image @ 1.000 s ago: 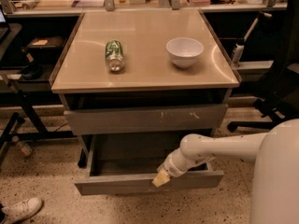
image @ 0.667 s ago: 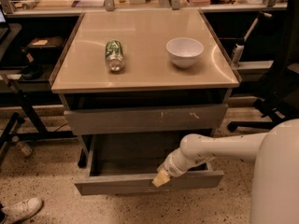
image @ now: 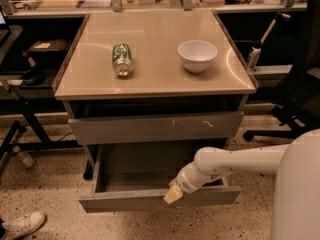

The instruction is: Open middle drawer

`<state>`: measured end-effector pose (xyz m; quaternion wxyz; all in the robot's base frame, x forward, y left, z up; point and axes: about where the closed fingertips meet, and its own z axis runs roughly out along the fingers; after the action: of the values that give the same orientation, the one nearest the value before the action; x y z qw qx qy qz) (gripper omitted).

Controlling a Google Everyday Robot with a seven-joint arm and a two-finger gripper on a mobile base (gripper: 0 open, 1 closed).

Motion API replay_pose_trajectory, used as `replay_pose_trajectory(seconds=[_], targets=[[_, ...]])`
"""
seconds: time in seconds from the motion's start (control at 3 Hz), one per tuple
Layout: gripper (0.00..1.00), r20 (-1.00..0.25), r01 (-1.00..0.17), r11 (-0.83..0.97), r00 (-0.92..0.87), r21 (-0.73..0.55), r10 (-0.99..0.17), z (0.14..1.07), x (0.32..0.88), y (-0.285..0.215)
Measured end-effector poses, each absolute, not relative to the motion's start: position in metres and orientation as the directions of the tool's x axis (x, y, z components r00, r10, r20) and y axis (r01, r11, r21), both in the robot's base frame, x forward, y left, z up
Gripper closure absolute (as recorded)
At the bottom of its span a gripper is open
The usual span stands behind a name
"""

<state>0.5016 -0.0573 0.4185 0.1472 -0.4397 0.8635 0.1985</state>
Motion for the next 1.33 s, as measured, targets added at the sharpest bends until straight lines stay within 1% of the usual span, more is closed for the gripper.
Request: replay_pose_trajectory(seconds=[0.67, 1.33], targets=[[1.0, -0.442, -0.786, 0.579, -0.608, 0.219, -0.659, 0.422, 0.496, -0.057], [1.0, -0.445, -0.75, 0.611, -0.651, 0.253, -0.615, 0.424, 0.473, -0.057]])
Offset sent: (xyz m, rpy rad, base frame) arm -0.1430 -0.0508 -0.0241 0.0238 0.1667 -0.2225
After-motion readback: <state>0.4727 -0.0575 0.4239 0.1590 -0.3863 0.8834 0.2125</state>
